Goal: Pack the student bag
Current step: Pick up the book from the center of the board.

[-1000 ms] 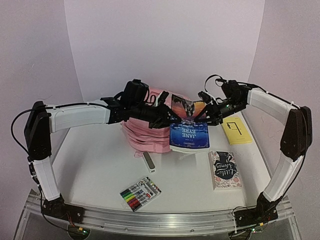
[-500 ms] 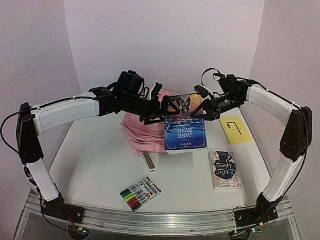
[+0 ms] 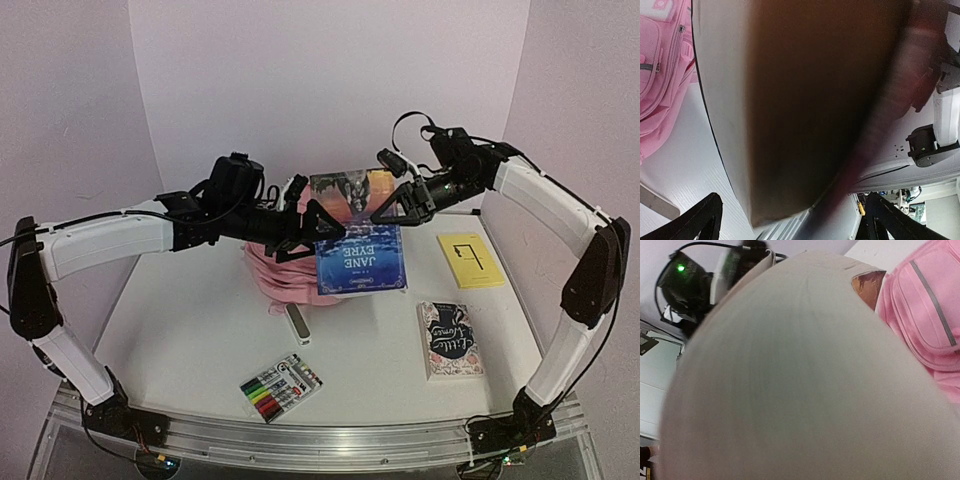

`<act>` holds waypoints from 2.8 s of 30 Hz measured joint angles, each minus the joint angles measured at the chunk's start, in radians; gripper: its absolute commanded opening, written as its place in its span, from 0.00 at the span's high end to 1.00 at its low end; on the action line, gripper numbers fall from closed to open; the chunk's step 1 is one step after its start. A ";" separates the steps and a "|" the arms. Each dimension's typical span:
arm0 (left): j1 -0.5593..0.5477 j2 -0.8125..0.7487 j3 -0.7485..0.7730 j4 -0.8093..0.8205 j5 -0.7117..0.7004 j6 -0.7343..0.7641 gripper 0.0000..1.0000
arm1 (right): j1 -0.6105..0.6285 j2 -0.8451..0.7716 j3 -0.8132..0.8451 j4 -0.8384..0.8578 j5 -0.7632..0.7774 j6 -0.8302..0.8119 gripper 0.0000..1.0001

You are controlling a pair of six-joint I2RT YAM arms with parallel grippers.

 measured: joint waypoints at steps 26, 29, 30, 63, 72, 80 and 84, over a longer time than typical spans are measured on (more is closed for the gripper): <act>0.043 -0.038 -0.184 0.574 0.198 -0.241 0.17 | 0.060 0.034 0.218 0.034 -0.099 0.236 1.00; 0.042 -0.056 -0.215 0.558 0.167 -0.250 0.01 | 0.074 0.054 0.228 0.045 -0.125 0.249 1.00; 0.040 -0.057 -0.219 0.549 0.157 -0.249 0.00 | 0.082 0.063 0.239 0.051 -0.128 0.254 1.00; 0.067 -0.080 -0.266 0.761 0.205 -0.356 0.00 | 0.151 0.135 0.414 0.157 -0.148 0.477 1.00; 0.068 -0.194 -0.337 0.696 0.156 -0.326 0.00 | 0.183 0.138 0.396 0.278 -0.142 0.608 1.00; 0.064 -0.311 -0.361 0.481 0.097 -0.256 0.00 | 0.197 0.139 0.357 0.354 -0.143 0.653 1.00; 0.059 -0.413 -0.426 0.362 0.069 -0.236 0.00 | 0.197 0.139 0.357 0.399 -0.142 0.670 1.00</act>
